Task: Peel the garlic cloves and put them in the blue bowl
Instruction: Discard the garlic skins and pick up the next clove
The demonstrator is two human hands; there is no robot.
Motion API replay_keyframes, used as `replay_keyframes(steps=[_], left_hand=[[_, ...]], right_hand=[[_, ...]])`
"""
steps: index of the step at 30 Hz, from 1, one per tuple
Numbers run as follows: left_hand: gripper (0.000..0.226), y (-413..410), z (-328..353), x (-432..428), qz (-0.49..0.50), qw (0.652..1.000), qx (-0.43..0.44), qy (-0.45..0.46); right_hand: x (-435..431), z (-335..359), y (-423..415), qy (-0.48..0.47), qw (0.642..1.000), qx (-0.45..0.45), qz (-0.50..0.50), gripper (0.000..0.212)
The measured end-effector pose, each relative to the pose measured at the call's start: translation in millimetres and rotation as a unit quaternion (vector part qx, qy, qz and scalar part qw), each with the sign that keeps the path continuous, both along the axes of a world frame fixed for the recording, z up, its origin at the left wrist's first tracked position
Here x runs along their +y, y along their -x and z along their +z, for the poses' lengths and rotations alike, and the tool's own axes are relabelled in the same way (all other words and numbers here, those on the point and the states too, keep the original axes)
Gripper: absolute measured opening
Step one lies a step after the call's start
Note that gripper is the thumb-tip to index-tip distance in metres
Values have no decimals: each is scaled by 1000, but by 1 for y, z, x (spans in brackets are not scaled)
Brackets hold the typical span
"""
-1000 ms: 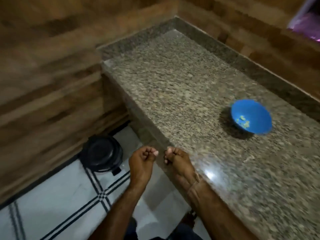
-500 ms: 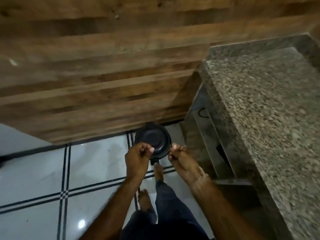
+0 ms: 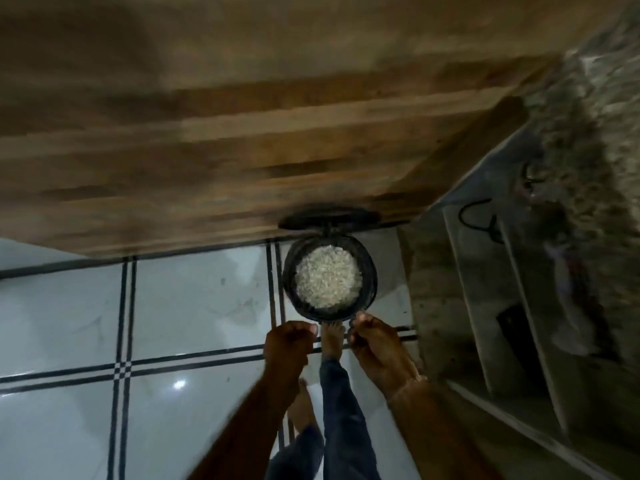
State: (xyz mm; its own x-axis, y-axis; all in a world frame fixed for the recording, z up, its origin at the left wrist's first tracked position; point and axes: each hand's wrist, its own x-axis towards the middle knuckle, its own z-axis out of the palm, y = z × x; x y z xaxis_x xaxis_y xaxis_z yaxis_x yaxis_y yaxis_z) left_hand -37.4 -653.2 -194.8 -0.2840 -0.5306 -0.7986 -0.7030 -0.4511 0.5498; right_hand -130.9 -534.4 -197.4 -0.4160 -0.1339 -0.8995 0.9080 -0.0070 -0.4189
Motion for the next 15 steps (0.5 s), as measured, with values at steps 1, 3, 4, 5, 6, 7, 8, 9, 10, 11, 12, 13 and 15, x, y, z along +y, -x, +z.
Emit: replay_keyframes(steps=[1, 3, 4, 5, 6, 7, 8, 9, 10, 11, 12, 13, 15], left_hand=[[11, 11, -21, -2, 23, 999, -17, -23], [10, 37, -77, -6, 75, 994, -48, -63], [10, 50, -108, -9, 95, 991, -57, -74], [9, 61, -132, -12, 107, 989, -70, -78], [6, 71, -158, -18, 121, 986, -71, -85], [3, 79, -187, -21, 133, 984, -64, -96], [3, 88, -210, -24, 145, 982, -52, -111], [9, 95, -232, -25, 140, 981, -48, -123], [17, 98, -252, -26, 120, 982, -50, -134], [18, 101, -266, -28, 107, 982, -52, -144], [13, 102, -280, -28, 106, 982, -51, -146], [7, 102, -288, -30, 119, 980, -51, -149], [8, 111, -287, -29, 136, 979, -55, -143]], right_hand=[[-5, -26, 5, -14, 1000, -9, -14, 28], [-15, -89, 15, -41, 999, -15, -17, 18], [-20, -120, 23, -48, 999, -16, -7, 10], [-25, -147, 31, -63, 998, -15, 12, 7], [-30, -169, 41, -69, 997, -17, 24, 8], [-36, -195, 50, -69, 997, -13, 36, 11], [-43, -215, 59, -68, 996, -9, 52, 14], [-48, -235, 66, -75, 995, -11, 60, 19], [-53, -249, 71, -72, 996, -18, 52, 21], [-56, -259, 73, -65, 997, -22, 47, 21], [-56, -273, 74, -55, 998, -29, 24, 24], [-55, -282, 75, -51, 998, -35, -8, 29], [-54, -288, 75, -43, 997, -47, -44, 34]])
